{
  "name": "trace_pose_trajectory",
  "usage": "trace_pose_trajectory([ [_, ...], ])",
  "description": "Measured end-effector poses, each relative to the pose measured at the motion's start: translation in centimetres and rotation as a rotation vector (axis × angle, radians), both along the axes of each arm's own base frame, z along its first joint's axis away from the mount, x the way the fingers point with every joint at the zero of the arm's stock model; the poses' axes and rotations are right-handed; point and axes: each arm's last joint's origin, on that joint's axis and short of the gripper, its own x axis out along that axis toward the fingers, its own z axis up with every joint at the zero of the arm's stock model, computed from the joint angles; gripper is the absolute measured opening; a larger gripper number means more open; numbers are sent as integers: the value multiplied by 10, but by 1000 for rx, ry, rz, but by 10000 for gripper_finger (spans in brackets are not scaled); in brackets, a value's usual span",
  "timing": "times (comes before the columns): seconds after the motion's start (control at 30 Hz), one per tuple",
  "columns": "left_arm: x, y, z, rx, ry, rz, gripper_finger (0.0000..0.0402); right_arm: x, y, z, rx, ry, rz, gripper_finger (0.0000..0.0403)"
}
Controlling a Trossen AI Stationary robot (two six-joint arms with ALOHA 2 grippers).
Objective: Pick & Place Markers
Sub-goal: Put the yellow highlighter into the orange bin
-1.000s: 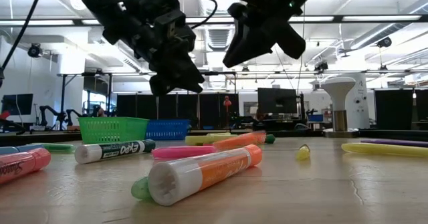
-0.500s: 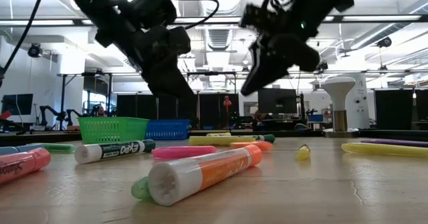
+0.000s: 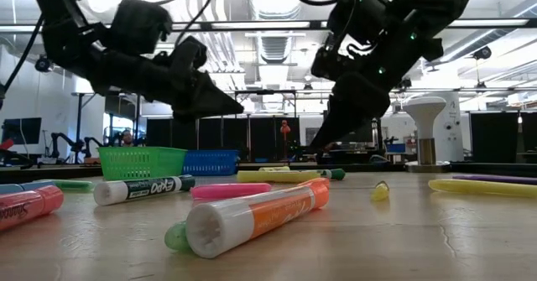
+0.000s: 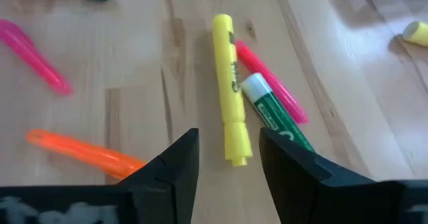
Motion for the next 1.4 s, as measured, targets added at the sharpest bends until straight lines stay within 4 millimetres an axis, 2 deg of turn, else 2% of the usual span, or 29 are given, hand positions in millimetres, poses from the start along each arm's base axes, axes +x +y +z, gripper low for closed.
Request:
trace_pose_trajectory([
  [0.27,-2,-3,-5,-30,34,9,18,-1,-1,-1,17,0,4,138],
  [0.53,7,-2,0,-10,86,3,90,-4,-4,-5,32,-21,-22,136],
  [0.63,10,-2,2,4,104,-2,105,-6,-4,-8,50,-23,-35,143],
  [0.9,10,-2,1,58,118,-45,110,-16,-4,-21,77,-72,-63,160],
  [1.4,9,-3,-3,77,163,-59,110,-15,-7,-19,72,-95,-69,162],
])
